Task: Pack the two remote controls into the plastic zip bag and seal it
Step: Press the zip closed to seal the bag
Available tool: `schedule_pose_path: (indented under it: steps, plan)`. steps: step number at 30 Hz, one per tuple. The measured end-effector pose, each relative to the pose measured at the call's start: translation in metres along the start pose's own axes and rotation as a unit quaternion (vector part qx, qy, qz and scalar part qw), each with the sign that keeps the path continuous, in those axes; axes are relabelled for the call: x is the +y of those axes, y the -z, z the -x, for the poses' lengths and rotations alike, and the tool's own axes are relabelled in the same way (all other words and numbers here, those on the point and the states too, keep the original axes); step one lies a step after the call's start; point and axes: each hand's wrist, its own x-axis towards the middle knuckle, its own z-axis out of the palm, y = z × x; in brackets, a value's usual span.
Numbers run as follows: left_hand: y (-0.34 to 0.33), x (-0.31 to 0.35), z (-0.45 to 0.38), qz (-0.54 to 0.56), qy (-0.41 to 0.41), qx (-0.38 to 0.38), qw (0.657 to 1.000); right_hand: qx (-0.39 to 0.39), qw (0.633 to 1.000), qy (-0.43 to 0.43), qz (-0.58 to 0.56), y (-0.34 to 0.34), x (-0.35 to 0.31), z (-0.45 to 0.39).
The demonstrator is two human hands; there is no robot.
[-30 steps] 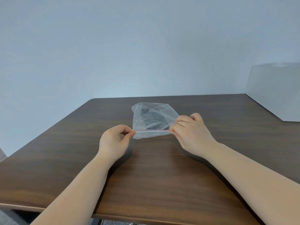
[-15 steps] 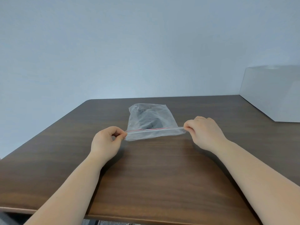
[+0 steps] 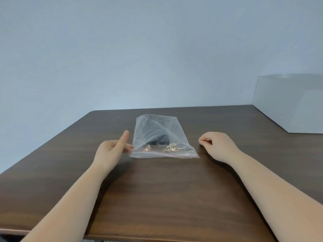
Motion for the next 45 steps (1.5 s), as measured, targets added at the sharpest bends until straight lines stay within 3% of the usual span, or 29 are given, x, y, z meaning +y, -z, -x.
schedule_pose_path:
  steps: [2,4,8,14,19,24,35,45]
  plan:
    - [-0.003,0.007,-0.012,-0.042,0.009,0.066,0.997,0.007,0.997,-0.04,-0.06,-0.001,-0.003,-0.004]
    - [-0.007,0.013,-0.025,-0.107,0.003,0.086,0.99,0.011,0.991,-0.074,-0.108,0.0,-0.008,-0.011]
    - [-0.025,0.019,-0.047,-0.174,0.019,0.002,0.985,0.0,0.98,-0.121,-0.157,-0.006,-0.022,-0.028]
    - [-0.047,0.015,-0.072,-0.15,0.06,-0.14,0.977,-0.057,0.976,-0.114,-0.174,-0.022,-0.044,-0.058]
    - [-0.053,0.009,-0.079,-0.127,0.031,-0.152,0.98,-0.086,0.971,-0.106,-0.198,-0.035,-0.044,-0.071]
    - [-0.068,0.009,-0.081,-0.122,-0.001,-0.135,0.983,-0.059,0.974,-0.098,-0.198,-0.042,-0.027,-0.078]
    - [-0.173,0.047,-0.105,-0.167,-0.081,-0.166,0.968,-0.007,0.988,-0.122,-0.091,0.001,0.065,-0.085]
    - [-0.292,0.101,-0.139,-0.263,-0.14,-0.221,0.929,0.015,0.985,-0.169,0.032,0.054,0.153,-0.096]
